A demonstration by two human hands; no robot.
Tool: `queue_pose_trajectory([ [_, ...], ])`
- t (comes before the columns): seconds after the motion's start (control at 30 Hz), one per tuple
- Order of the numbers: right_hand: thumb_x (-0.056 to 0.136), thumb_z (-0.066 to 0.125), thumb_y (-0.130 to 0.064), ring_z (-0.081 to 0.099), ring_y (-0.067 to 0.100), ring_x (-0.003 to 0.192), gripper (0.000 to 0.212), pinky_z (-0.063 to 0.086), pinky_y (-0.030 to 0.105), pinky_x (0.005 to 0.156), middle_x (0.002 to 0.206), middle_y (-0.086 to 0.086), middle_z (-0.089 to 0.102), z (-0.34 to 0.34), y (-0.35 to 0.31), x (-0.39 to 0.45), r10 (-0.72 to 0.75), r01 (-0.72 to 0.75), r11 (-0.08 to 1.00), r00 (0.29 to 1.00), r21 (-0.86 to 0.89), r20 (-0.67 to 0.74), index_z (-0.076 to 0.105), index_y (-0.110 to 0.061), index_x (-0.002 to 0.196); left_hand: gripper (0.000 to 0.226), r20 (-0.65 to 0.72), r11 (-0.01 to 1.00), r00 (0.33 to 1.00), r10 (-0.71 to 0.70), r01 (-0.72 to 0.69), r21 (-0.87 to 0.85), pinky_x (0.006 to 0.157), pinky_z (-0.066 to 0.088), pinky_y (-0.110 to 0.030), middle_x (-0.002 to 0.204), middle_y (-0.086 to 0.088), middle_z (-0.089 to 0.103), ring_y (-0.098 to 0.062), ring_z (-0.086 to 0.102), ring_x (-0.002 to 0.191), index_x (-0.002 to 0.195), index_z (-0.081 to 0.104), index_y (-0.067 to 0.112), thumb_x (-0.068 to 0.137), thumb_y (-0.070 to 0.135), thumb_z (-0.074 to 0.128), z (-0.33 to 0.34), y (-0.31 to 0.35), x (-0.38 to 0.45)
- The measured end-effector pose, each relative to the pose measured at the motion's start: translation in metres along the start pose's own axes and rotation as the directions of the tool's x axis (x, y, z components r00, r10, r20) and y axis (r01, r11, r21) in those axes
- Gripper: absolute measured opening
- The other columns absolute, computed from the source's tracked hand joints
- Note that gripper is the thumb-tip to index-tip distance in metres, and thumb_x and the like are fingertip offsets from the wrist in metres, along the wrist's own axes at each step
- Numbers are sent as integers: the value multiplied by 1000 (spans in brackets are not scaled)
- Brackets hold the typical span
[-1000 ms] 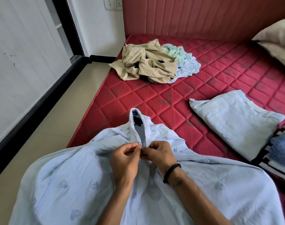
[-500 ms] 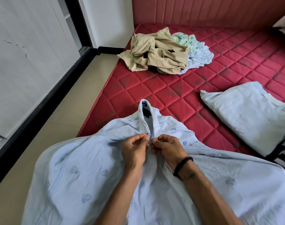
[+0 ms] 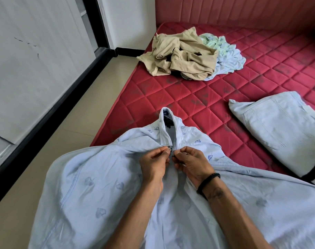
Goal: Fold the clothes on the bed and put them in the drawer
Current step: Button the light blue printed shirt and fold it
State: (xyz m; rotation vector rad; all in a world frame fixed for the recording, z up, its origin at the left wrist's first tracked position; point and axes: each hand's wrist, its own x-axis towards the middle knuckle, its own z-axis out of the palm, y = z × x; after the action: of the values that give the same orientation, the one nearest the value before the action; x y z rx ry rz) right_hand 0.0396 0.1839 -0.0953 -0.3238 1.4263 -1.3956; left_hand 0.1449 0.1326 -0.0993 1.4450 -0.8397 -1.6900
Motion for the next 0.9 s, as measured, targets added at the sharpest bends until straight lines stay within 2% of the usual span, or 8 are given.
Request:
queue_pose_trajectory([
  [0.13,95,66,2,52,23,58,17,41,32,58,66,12,64,2,4,2,-40,37,998,998,-57,-49,65,-2,78,15,8,989,990,-140,140,-43,57,48,-21,72,-4,69,-7,51,51,85,79,13,86,-2,76,-2,2,4],
  [0.37,92,72,-1,53,21,56,13,47,30,57,68,14,64,4,7,2,-128,112,977,989,-184,-79,68,8,83,12,0,976,979,-204,204,-81,56,44,-23,66,-4,63,-6,48,43,84,78,11,85,-1,76,-4,2,5],
  [0.43,91,74,-5,55,18,57,11,48,32,58,67,9,64,6,8,2,-177,152,944,982,-292,-61,72,2,83,13,-10,964,968,-249,247,-95,58,42,-25,63,-2,62,-5,48,39,83,79,12,84,-1,76,-7,3,6],
  [0.53,93,70,-3,55,12,57,15,50,26,59,64,-2,68,7,8,1,-194,173,908,981,-382,-17,76,-10,81,15,-28,957,961,-275,271,-98,58,43,-26,64,-3,63,-6,49,38,81,78,12,84,-2,75,-10,4,8],
  [0.67,91,70,1,55,10,56,20,50,26,61,63,-2,67,5,10,5,-209,179,888,978,-423,-26,74,-13,77,18,5,964,965,-262,262,-52,58,46,-25,63,-2,64,-6,50,42,81,78,13,86,-3,73,-10,2,4],
  [0.8,86,78,-1,58,8,58,13,50,23,60,67,2,68,3,11,4,-206,170,916,977,-364,-61,73,-9,77,11,26,974,973,-227,227,6,58,48,-26,70,-5,66,-11,52,53,80,79,14,88,7,77,-8,-1,4],
  [0.87,85,80,-3,59,10,60,9,51,24,59,69,4,69,3,12,4,-198,163,931,977,-326,-77,74,-5,79,2,76,982,979,-190,189,21,61,47,-27,75,-6,69,-14,54,61,84,81,13,84,14,83,-11,-1,2],
  [0.9,85,80,-4,60,12,62,9,51,26,59,69,5,69,3,12,3,-192,157,941,977,-300,-89,74,-3,79,6,115,988,981,-153,151,28,61,47,-25,76,-6,71,-14,56,63,87,82,12,82,14,85,-12,-1,-1],
])
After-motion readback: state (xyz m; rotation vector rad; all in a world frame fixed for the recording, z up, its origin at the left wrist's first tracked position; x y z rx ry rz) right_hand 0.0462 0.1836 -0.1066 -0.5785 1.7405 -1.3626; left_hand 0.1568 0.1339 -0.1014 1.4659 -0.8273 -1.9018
